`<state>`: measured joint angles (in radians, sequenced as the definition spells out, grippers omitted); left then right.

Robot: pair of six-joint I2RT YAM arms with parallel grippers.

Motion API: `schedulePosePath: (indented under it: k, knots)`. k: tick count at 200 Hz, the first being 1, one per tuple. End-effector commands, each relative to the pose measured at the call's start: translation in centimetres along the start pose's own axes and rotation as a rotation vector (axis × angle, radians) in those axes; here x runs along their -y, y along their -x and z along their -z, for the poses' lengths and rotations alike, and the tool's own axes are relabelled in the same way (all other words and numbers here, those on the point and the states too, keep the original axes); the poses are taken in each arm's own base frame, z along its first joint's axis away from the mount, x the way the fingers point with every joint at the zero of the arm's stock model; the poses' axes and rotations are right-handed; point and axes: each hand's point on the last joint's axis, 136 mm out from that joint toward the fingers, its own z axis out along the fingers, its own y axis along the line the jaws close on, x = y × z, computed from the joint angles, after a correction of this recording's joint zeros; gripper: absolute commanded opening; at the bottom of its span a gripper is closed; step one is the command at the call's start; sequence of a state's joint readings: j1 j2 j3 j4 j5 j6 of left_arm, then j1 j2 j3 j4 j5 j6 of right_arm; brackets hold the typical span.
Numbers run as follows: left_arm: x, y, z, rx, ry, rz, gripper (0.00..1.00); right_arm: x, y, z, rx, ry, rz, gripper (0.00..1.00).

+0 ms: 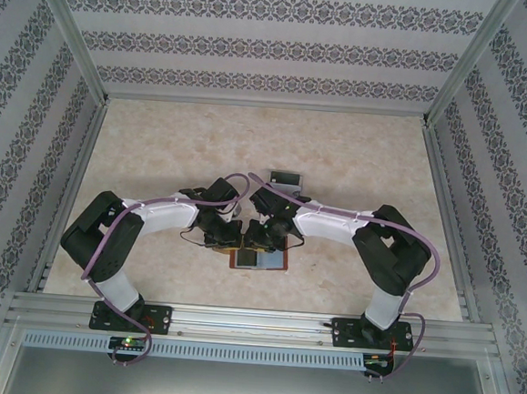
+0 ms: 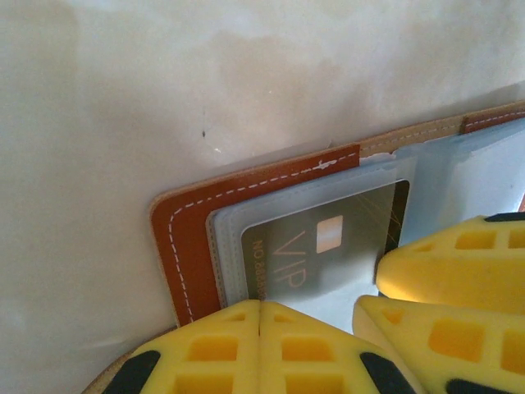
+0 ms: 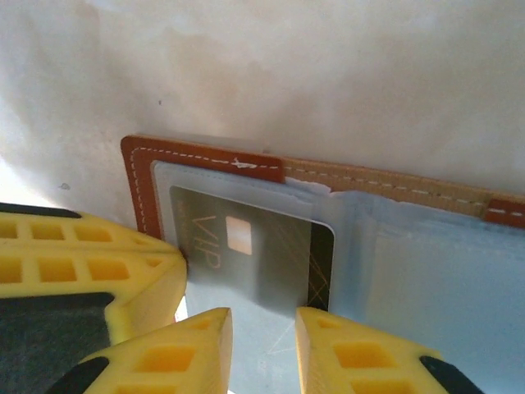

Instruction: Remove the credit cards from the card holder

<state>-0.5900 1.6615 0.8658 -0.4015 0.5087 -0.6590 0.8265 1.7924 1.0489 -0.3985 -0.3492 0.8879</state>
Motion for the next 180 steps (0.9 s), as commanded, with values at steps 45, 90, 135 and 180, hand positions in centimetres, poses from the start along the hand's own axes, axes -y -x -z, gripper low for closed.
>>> schedulePosePath:
  k: [45,90,135,180]
  knots:
    - [-1.2,-1.1,-0.3,-0.034,0.07,0.0,0.02,1.8,-0.2,-0.5,-0.006,-0.064,-0.017,0.43]
    - [-1.4,-1.2,-0.3,-0.039,0.079,-0.001,0.02,1.5,-0.2,0.4,0.01,-0.06,-0.008,0.48]
    - [-1.1,-1.1,0.2,-0.033,0.076,-0.005,0.02,1.2,-0.1,0.9,0.021,-0.05,-0.004,0.49]
    - [0.8,-0.3,1.4,-0.002,0.025,-0.009,0.03,0.8,0.2,2.2,0.052,-0.023,-0.004,0.47]
